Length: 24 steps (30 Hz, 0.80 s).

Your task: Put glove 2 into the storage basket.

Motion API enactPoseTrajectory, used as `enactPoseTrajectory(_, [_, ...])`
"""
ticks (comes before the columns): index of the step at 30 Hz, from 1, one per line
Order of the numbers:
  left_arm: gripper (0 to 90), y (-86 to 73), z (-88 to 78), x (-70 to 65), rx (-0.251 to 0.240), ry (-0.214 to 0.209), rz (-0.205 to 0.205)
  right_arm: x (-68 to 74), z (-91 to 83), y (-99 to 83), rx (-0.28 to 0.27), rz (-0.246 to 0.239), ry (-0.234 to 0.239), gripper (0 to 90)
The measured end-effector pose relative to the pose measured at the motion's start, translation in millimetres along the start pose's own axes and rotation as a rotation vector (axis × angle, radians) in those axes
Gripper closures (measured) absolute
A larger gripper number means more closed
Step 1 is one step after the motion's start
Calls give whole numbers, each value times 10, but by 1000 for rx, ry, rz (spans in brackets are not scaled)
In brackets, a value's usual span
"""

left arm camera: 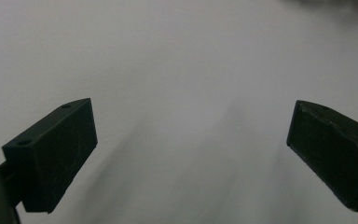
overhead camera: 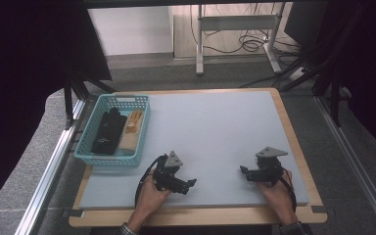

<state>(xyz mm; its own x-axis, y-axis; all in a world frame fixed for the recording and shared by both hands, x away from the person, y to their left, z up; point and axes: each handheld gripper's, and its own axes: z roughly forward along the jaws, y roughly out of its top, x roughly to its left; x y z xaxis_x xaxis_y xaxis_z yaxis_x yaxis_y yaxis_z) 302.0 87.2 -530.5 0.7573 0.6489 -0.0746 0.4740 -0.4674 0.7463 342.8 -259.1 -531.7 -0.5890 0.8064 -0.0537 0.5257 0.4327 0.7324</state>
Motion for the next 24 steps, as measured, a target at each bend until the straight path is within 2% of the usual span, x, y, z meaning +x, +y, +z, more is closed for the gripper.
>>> enactPoseTrajectory(11, [19,-77,124,-52,42,8,20,0,0,1,0,-1,0,168])
enactPoseTrajectory(17, [19,-69,159,-79,77,23,39,0,0,2,0,-2,0,168])
enactPoseTrajectory(24, [11,-71,162,-75,78,21,35,1,1,1,0,-1,-1,168])
